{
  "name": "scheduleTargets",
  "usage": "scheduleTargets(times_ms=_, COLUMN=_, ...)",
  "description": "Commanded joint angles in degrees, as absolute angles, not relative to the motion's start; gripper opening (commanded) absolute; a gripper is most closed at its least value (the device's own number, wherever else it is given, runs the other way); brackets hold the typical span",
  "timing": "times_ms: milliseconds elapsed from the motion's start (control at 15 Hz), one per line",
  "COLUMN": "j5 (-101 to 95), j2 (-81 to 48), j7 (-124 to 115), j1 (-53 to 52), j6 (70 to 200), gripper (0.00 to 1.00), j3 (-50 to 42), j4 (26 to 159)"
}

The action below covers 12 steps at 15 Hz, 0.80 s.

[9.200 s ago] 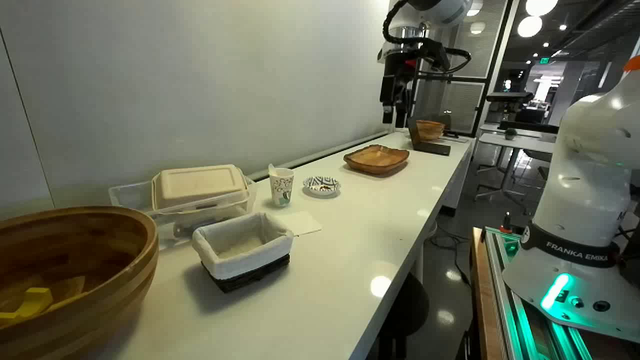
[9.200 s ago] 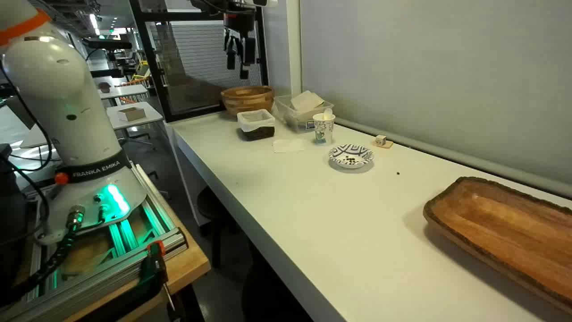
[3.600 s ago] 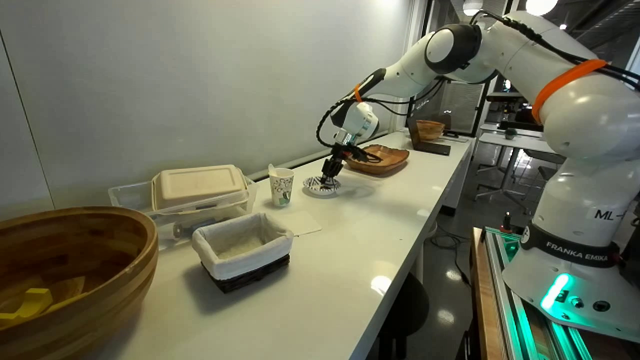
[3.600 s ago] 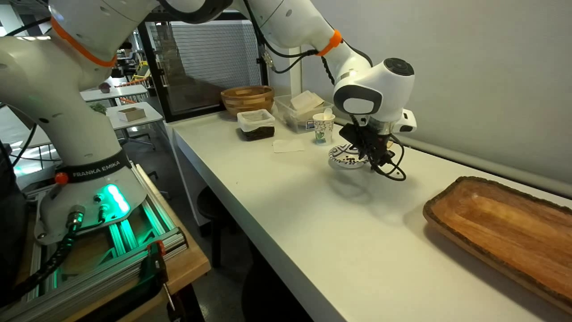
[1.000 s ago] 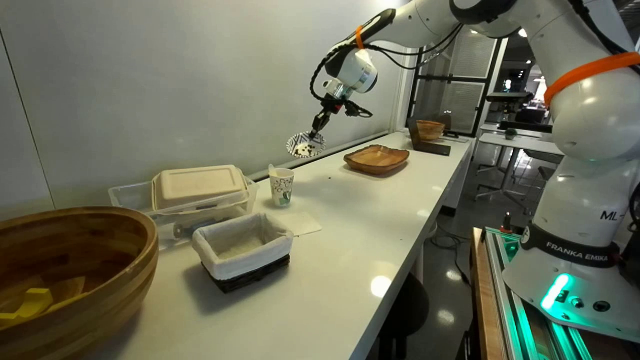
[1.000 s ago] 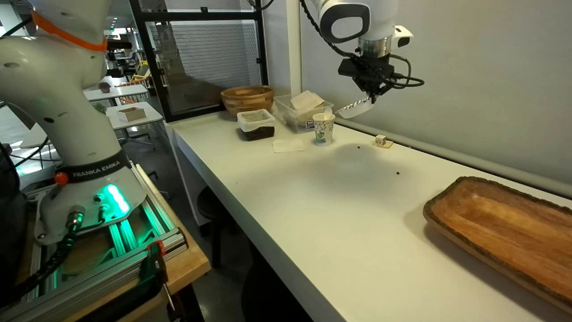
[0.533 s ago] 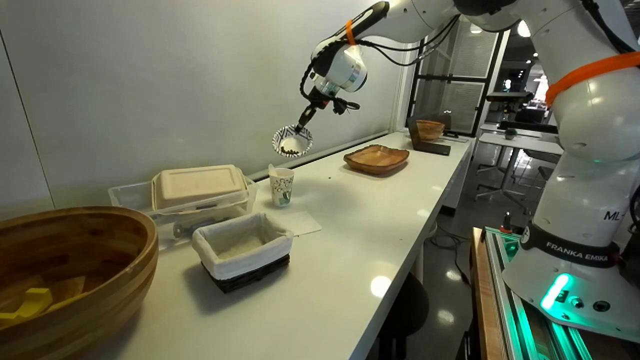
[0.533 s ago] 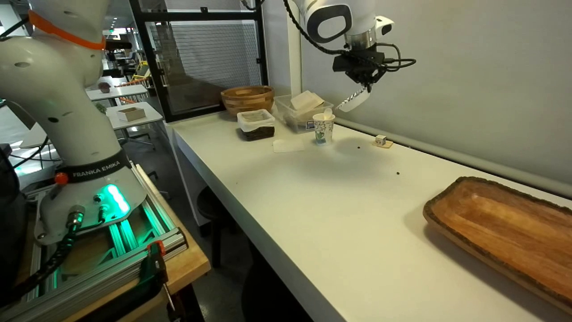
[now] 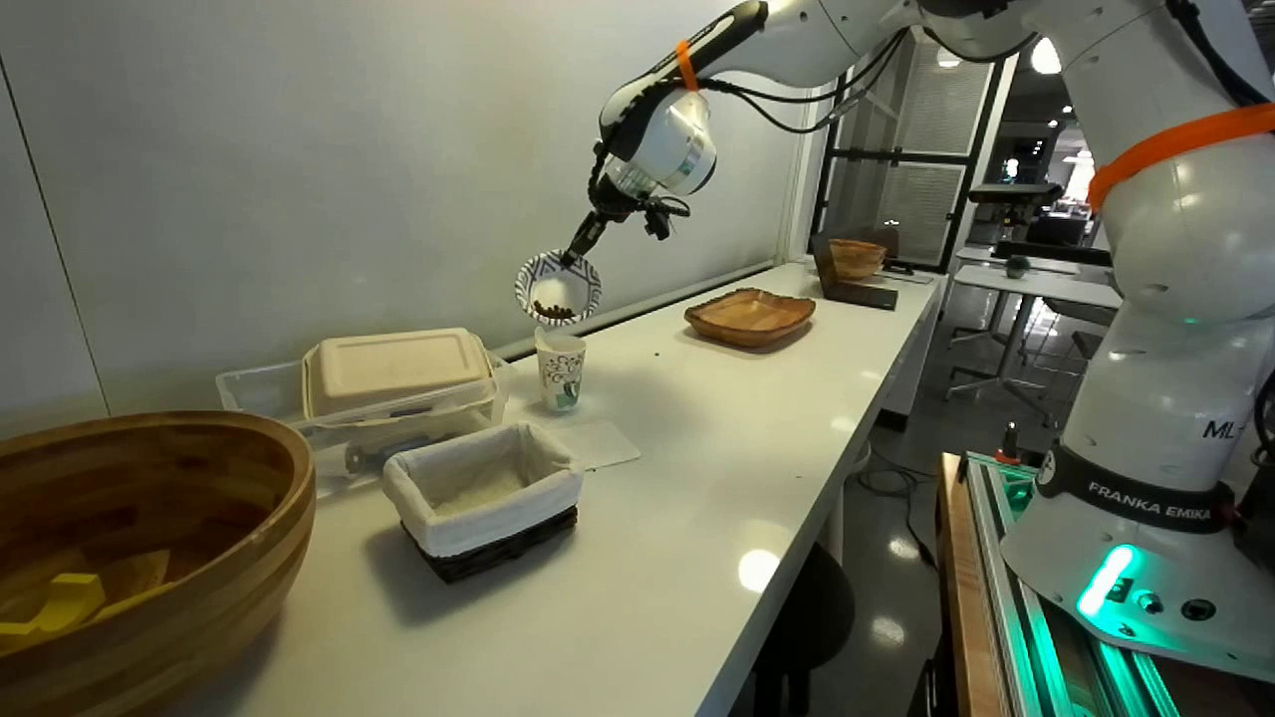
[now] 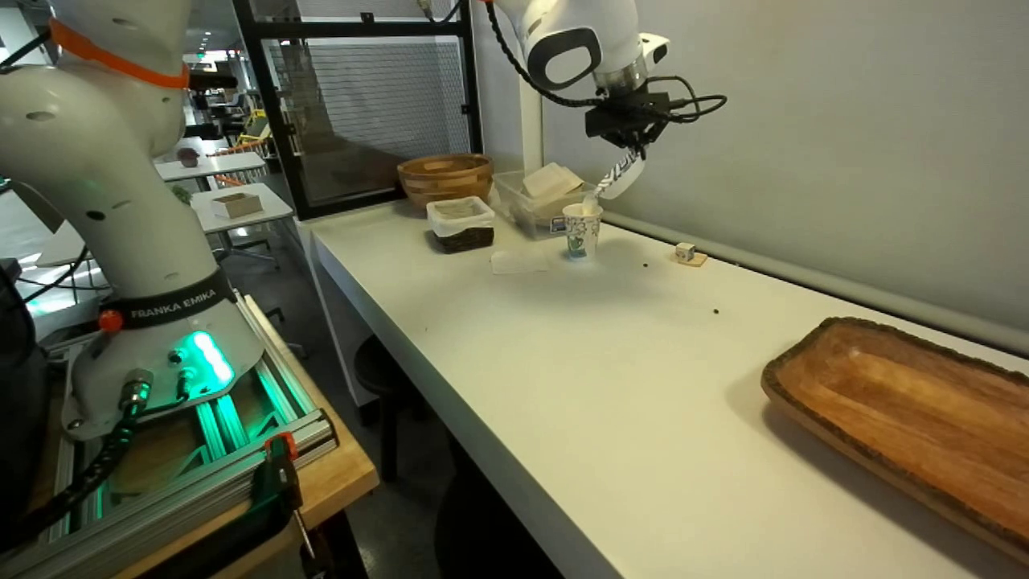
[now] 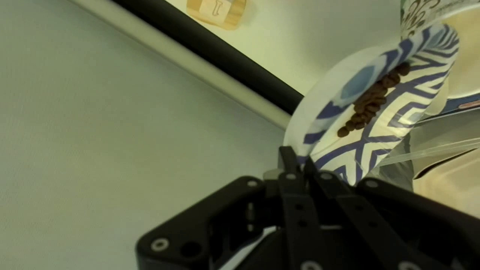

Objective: Pour the beans from the bowl into the cup

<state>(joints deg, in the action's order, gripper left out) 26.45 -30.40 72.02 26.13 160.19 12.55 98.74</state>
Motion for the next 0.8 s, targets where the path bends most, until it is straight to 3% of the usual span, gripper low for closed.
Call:
scheduleTargets(times_ms=0, j5=30.9, j2=-27.1, j7=80.4, j1=30.4, j6=164.1, gripper=0.01, j3=18.5, j4=104.0)
scheduleTargets(times_ms=400, j5=37.3, j2=-25.3, j7=89.2, j1=36.5, j6=167.1, gripper=0.01, j3=25.8, j4=107.4)
scheduleTargets(times_ms=733, j5=35.5, j2=-26.6, j7=87.3, j1=35.8, j6=165.4, gripper=0.03, j3=24.8, j4=105.3)
